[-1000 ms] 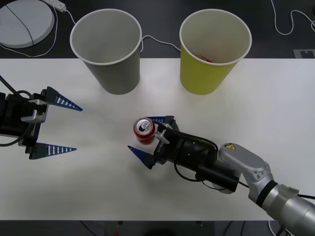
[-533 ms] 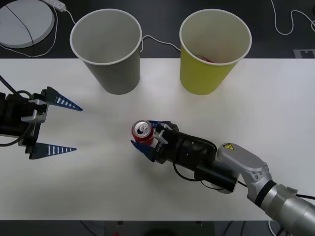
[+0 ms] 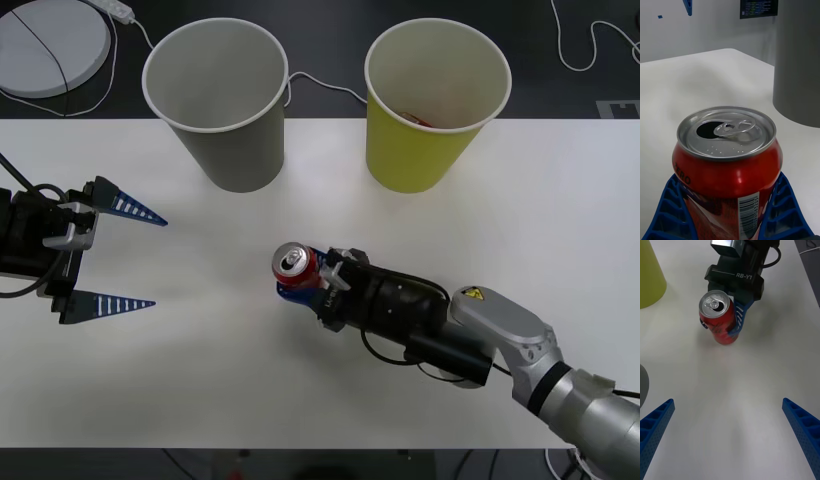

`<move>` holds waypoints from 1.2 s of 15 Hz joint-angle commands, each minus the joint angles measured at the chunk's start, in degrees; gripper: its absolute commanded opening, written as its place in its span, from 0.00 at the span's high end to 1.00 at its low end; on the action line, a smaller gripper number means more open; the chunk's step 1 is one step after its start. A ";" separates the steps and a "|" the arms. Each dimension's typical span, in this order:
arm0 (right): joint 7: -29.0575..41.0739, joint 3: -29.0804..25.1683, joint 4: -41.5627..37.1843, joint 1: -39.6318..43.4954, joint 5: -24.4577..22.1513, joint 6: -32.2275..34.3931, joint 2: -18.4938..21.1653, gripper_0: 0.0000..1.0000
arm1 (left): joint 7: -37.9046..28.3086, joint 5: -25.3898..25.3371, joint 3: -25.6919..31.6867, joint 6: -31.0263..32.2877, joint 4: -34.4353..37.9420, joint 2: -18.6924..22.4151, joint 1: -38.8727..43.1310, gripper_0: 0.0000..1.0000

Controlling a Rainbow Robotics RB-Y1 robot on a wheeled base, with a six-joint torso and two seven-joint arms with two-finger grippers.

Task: Put the can into the green bin and the plastic bottle into the gray bin

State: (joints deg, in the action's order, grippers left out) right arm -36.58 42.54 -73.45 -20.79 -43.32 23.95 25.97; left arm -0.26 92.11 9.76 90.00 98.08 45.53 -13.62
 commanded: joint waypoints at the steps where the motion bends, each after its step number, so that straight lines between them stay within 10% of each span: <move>1: 0.64 -0.97 -0.82 -0.04 0.17 3.56 3.21 1.00 | 0.00 0.00 0.00 0.00 0.00 0.00 0.00 0.00; 7: 4.41 -5.19 -0.99 -0.04 -2.12 12.17 9.63 1.00 | 0.00 0.00 0.00 0.00 0.00 0.00 0.00 0.00; 18: 43.35 -34.89 -12.51 4.00 -33.67 42.32 18.86 1.00 | 0.00 0.00 0.00 0.00 0.00 0.00 0.00 0.00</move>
State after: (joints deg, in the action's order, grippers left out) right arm 3.53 9.88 -83.78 -17.49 -74.85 64.78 44.24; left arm -0.26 92.11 9.76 90.00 98.09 45.53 -13.62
